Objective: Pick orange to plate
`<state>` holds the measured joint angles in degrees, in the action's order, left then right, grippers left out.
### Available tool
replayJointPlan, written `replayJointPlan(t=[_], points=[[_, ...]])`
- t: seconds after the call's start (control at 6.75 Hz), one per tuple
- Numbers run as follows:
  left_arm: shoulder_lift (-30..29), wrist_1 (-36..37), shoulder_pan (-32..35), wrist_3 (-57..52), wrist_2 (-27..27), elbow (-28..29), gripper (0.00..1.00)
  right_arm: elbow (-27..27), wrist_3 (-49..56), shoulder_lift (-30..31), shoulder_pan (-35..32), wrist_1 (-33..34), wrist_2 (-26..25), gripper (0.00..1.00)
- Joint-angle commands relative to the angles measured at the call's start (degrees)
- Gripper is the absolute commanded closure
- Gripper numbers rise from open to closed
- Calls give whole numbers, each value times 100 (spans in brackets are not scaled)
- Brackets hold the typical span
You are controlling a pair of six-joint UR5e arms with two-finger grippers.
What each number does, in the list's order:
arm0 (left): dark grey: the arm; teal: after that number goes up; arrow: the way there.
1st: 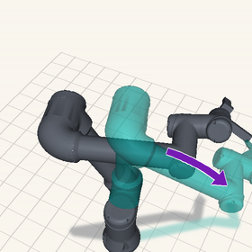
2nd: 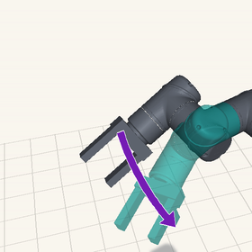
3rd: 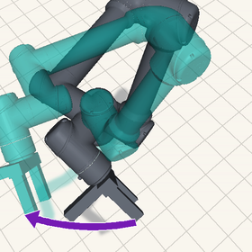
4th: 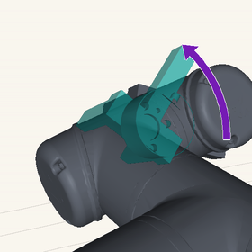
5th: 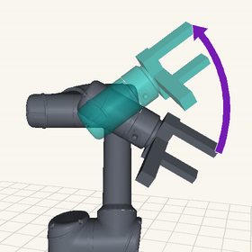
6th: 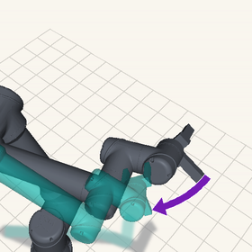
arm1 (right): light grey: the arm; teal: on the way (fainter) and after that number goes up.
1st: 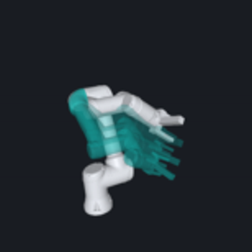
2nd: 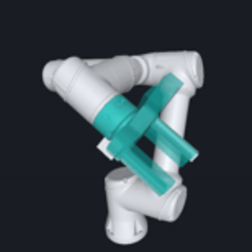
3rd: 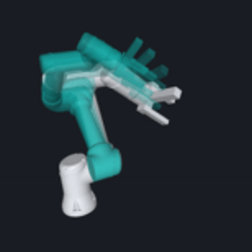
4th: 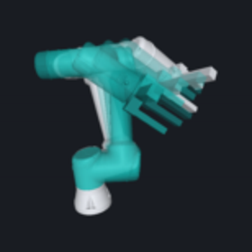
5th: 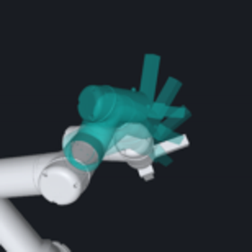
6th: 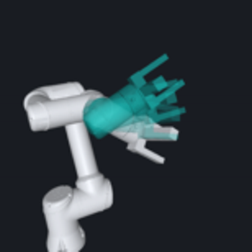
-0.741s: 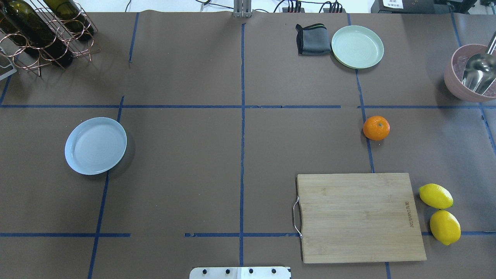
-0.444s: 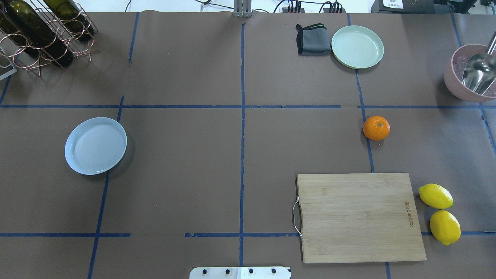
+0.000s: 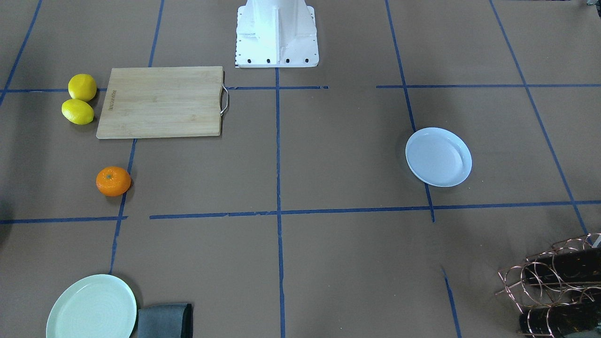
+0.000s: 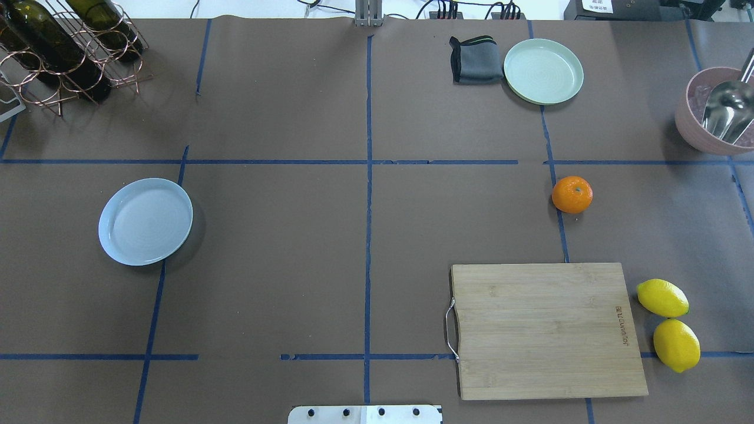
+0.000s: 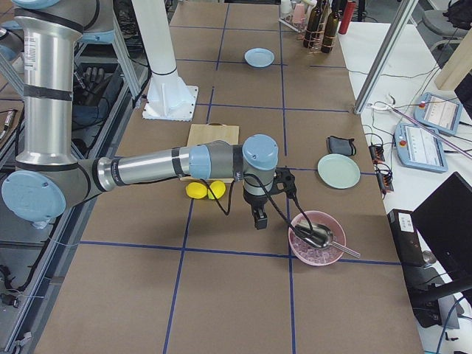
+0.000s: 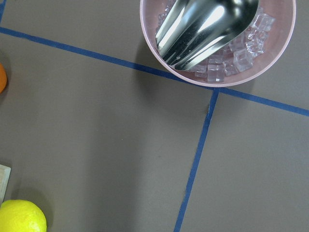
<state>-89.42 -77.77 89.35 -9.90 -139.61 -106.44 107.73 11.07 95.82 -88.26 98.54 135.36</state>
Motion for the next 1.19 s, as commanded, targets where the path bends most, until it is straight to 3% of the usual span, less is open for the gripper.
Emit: replayJointPlan(t=[0.0, 0.15, 0.44, 0.74, 1.04], points=[[109, -1014, -851, 206, -487, -17, 0, -51, 0, 59, 2, -28, 16, 0], [92, -1404, -1502, 1260, -427, 27, 0, -59, 9, 68, 2, -37, 16, 0], [92, -3103, -2690, 3928, 579, 455, 0, -60, 18, 77, 2, -46, 16, 0], [-13, -4566, -3316, 5117, 900, 1403, 5, -68, 26, 77, 2, -46, 16, 0], [-391, -4589, -3468, 5698, 901, 1767, 16, -68, 35, 112, 2, -55, 25, 0]])
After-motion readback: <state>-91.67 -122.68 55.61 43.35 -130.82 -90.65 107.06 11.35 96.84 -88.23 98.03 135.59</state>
